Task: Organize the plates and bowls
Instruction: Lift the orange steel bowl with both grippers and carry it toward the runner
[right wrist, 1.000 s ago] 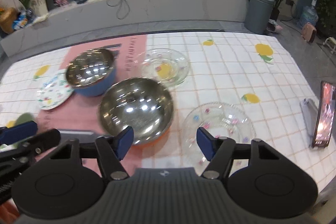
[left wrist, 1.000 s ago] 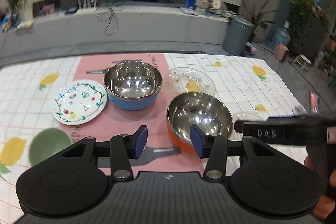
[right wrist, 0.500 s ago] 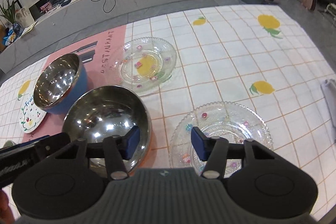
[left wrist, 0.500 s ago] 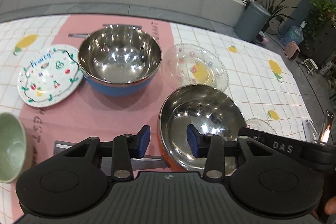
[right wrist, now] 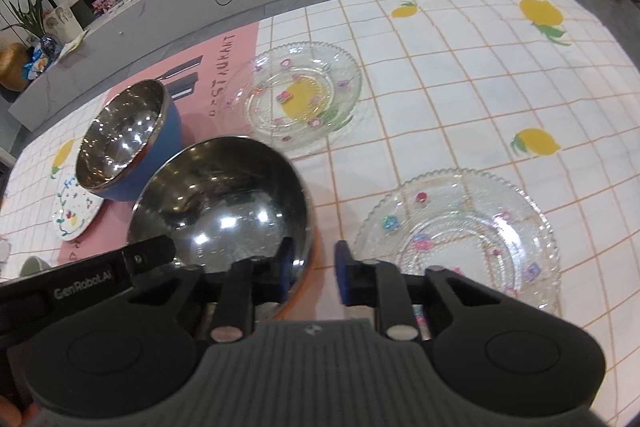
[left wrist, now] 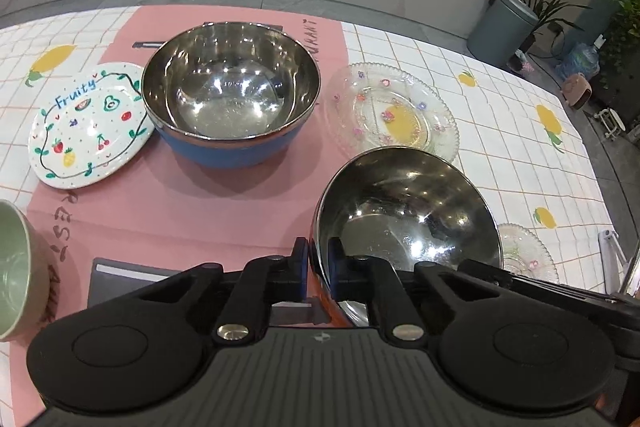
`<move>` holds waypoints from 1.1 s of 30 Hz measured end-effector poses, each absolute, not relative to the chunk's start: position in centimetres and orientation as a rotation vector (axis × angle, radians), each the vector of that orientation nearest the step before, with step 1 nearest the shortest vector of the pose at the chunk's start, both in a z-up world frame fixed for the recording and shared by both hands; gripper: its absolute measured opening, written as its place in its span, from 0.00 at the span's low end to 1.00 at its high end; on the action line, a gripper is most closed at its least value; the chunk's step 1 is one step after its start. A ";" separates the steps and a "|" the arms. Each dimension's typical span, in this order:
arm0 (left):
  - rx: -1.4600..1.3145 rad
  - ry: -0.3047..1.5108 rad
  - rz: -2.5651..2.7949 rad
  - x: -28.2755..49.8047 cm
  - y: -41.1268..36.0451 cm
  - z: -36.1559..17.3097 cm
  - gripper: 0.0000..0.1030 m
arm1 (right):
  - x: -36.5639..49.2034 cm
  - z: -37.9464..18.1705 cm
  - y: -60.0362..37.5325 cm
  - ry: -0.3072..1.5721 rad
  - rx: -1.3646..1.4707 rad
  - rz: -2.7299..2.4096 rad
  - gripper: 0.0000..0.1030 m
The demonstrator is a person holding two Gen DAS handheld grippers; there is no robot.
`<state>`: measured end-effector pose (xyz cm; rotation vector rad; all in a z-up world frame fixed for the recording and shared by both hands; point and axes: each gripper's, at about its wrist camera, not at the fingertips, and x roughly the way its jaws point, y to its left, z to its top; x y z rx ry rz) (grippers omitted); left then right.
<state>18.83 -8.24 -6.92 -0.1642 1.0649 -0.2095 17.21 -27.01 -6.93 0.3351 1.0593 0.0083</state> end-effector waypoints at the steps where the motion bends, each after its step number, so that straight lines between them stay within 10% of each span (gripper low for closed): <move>1: -0.158 1.067 -0.206 18.8 -8.3 -6.9 0.10 | 17.2 -6.9 -27.0 1.057 0.339 0.008 0.09; 33: -0.217 1.012 -0.094 5.8 1.8 -1.4 0.09 | 5.7 -2.3 -18.7 1.069 0.360 0.196 0.09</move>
